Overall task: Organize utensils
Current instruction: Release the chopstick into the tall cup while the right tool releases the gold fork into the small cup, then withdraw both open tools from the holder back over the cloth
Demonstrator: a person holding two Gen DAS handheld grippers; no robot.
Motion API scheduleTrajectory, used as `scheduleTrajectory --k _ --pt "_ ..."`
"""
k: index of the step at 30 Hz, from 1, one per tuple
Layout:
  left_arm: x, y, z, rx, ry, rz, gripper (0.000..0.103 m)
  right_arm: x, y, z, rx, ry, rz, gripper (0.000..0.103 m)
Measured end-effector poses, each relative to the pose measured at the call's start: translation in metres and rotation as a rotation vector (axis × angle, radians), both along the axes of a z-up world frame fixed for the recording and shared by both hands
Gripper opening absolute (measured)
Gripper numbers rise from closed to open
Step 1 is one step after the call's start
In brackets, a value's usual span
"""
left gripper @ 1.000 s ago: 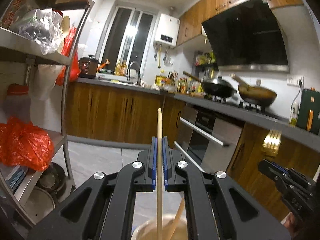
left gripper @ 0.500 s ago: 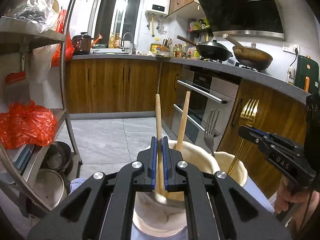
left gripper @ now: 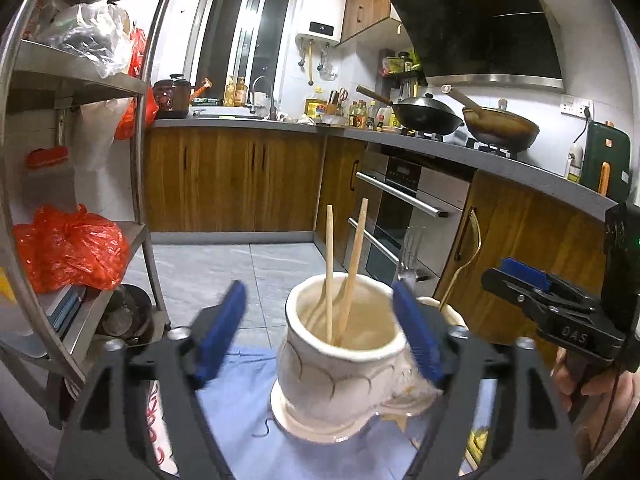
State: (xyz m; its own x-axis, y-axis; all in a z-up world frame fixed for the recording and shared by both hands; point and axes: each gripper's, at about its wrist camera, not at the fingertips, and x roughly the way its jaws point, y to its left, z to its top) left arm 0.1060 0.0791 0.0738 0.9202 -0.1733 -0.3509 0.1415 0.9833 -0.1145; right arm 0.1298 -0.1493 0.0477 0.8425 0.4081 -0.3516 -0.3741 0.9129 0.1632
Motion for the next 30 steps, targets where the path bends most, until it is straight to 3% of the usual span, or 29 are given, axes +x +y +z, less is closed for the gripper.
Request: scheduleTrajectory --k 4,7,12,24,30 --pt "-0.022 -0.001 0.000 0.007 -0.006 -0.008 0.098 -0.017 -0.011 -0.001 0.008 0.007 0.010 0.092" --pt "-0.033 -0.004 -0.002 0.018 0.003 -0.011 0.097 -0.031 -0.020 -0.002 0.013 0.015 0.012 0.097" --pt "-0.051 -0.014 -0.015 0.049 0.047 -0.015 0.097 -0.050 -0.033 -0.008 -0.013 0.029 -0.025 0.098" --pt "-0.062 -0.038 -0.075 0.098 0.285 -0.020 0.097 -0.083 -0.055 -0.047 -0.109 0.166 -0.047 0.098" --pt "-0.077 -0.049 -0.088 0.169 0.248 0.001 0.097 -0.096 -0.059 -0.061 -0.136 0.224 -0.038 0.098"
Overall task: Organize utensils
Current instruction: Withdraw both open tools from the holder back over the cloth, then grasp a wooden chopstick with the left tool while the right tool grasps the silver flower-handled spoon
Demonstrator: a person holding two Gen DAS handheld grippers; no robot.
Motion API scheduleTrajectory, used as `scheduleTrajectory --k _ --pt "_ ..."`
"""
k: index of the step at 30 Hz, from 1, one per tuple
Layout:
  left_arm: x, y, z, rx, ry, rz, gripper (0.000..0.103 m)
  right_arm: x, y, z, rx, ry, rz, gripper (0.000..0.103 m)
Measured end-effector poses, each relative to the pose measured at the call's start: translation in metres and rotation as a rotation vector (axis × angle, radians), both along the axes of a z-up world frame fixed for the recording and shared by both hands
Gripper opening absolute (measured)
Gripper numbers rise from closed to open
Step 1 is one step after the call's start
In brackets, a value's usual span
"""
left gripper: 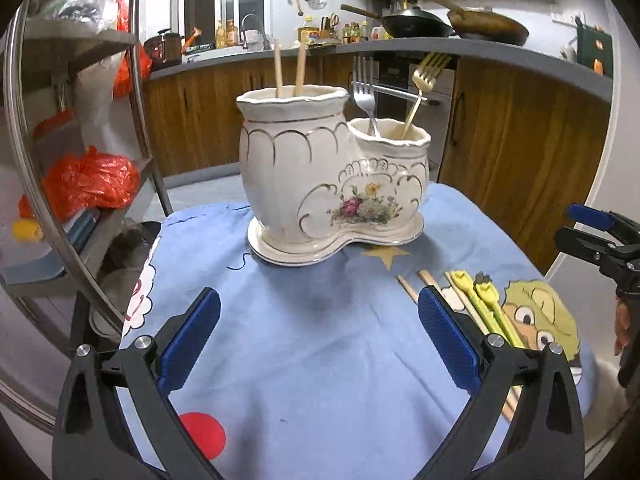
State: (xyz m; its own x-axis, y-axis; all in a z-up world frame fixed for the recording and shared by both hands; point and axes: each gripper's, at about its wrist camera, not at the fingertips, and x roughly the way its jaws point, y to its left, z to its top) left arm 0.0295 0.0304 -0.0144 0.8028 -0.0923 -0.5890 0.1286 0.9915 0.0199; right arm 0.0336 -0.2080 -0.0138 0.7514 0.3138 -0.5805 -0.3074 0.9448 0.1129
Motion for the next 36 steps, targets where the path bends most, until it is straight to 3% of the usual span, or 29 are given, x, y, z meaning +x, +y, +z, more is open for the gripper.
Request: scheduleTrajectory --k 8,15,27,31,33,35,36 --pt "-0.002 -0.013 -0.014 0.010 0.090 -0.022 0.097 -0.010 0.004 -0.023 -0.045 0.080 0.041 0.098" --pt "0.003 -0.036 -0.020 -0.042 0.158 -0.072 0.096 -0.012 0.003 -0.035 -0.041 0.127 0.056 0.098" --pt "0.010 -0.077 -0.044 0.009 0.280 -0.112 0.058 -0.015 0.003 -0.046 -0.062 0.174 0.085 0.098" --pt "0.009 -0.083 -0.048 0.037 0.286 -0.116 0.054 -0.016 0.001 -0.046 -0.055 0.179 0.087 0.097" --pt "0.010 -0.083 -0.048 0.041 0.285 -0.114 0.050 -0.017 0.002 -0.046 -0.054 0.187 0.101 0.095" --pt "0.010 -0.083 -0.047 0.049 0.279 -0.114 0.042 -0.018 0.006 -0.046 -0.052 0.200 0.125 0.083" --pt "0.010 -0.084 -0.047 0.054 0.275 -0.118 0.031 -0.019 0.009 -0.047 -0.059 0.207 0.139 0.078"
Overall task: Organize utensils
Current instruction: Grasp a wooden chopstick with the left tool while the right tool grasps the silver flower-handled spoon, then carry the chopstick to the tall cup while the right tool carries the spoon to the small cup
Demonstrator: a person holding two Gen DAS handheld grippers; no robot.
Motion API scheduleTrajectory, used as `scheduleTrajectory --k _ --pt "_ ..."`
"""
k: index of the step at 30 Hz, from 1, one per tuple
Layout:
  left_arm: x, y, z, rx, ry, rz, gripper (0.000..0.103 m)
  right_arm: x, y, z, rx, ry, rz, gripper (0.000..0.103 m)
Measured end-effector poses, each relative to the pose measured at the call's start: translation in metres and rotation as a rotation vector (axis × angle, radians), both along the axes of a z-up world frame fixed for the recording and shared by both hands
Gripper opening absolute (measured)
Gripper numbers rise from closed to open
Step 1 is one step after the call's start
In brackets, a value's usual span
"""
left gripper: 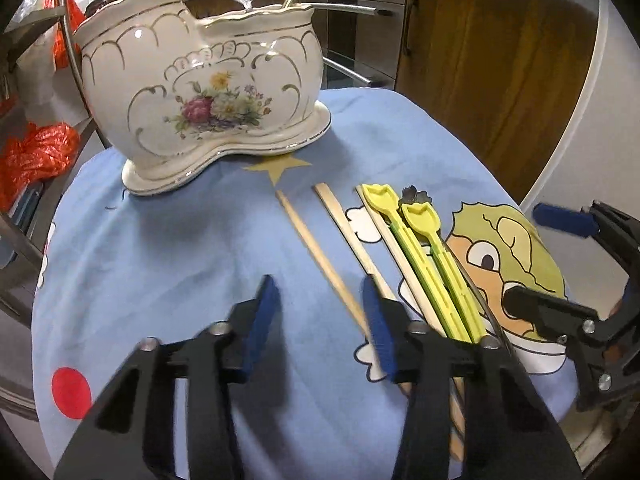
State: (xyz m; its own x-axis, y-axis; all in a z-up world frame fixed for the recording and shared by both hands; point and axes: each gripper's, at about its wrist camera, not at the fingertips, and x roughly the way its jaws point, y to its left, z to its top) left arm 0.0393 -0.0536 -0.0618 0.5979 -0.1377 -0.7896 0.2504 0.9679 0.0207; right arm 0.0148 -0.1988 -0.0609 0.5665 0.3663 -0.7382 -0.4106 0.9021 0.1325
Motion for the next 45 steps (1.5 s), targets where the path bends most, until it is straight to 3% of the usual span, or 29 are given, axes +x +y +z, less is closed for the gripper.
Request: scheduleTrajectory --k 3,7,13,19,24,28,30,33,35,37,41,45 --pt "0.003 0.001 0.001 -0.004 0.002 -0.014 0.016 -0.003 0.009 -0.002 -0.014 0.018 0.044 0.060" --pt "0.002 0.006 0.005 -0.006 -0.003 -0.042 0.010 -0.006 0.019 -0.007 -0.033 0.042 0.094 0.035" --pt "-0.003 0.013 0.011 0.012 -0.009 -0.070 0.000 -0.007 0.023 -0.007 -0.075 0.048 0.121 0.015" --pt "0.001 0.021 0.008 0.022 0.025 -0.052 0.000 0.007 0.018 -0.007 -0.135 0.015 0.042 0.015" --pt "0.000 0.027 0.015 -0.055 0.033 -0.025 0.001 0.023 0.017 -0.007 -0.128 0.029 0.034 0.016" --pt "0.001 0.020 0.017 -0.091 0.039 -0.043 0.021 0.034 0.020 -0.008 -0.120 0.038 0.036 0.020" --pt "0.000 0.011 0.015 -0.079 0.046 -0.058 0.025 0.040 0.022 -0.009 -0.111 0.041 0.043 0.020" --pt "-0.002 0.005 0.008 -0.044 0.051 -0.068 0.025 0.047 0.022 -0.010 -0.086 0.051 0.046 0.018" --pt "-0.001 0.005 0.008 -0.022 0.042 -0.070 0.016 0.051 0.021 -0.011 -0.066 0.057 0.049 0.009" --pt "0.000 0.007 0.009 -0.028 0.044 -0.077 0.013 0.053 0.021 -0.010 -0.049 0.064 0.049 0.005" --pt "-0.003 0.019 0.014 -0.002 0.037 -0.091 0.005 0.048 0.016 -0.005 -0.044 0.039 0.046 0.004" --pt "-0.002 0.028 0.013 0.047 0.051 -0.117 0.005 0.047 0.011 -0.004 -0.044 0.062 0.050 0.004"
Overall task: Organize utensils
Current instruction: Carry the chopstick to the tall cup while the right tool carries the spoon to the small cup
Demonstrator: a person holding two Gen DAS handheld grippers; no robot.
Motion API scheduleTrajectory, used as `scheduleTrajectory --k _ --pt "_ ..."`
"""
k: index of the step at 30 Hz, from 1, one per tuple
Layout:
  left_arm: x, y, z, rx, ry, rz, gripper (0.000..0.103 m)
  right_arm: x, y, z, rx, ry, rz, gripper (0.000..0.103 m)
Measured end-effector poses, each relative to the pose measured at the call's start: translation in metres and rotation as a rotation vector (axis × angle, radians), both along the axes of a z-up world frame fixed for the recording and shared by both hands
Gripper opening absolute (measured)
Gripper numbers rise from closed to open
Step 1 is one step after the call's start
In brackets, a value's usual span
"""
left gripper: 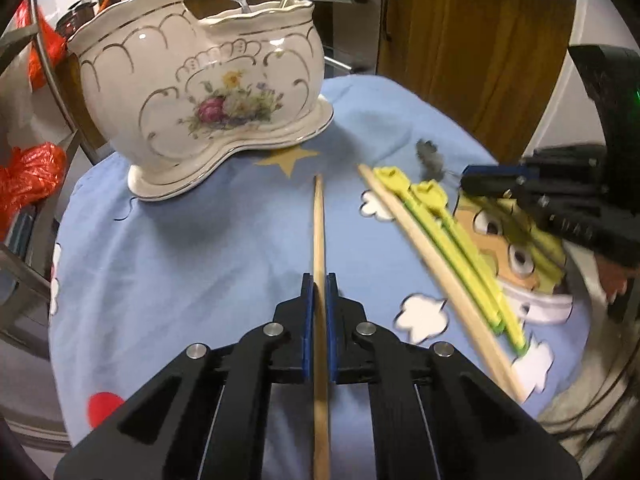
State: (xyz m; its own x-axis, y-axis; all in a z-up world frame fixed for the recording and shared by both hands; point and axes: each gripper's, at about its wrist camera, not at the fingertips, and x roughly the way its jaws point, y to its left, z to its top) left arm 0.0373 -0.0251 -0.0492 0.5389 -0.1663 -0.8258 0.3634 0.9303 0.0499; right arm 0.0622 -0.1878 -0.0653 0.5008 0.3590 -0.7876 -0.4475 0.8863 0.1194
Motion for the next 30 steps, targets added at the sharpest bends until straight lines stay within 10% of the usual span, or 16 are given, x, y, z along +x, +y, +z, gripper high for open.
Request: scheduleTrajectory --k 16,30 --pt "0.013 -0.001 -0.005 -0.023 -0.030 0.034 0.006 0.006 0.001 -0.003 0.008 -0.001 -0.006 0.004" --pt "-0.017 0.027 0.049 -0.153 -0.234 0.027 0.005 -0.032 -0.011 0.061 0.209 -0.274 0.049 0.003"
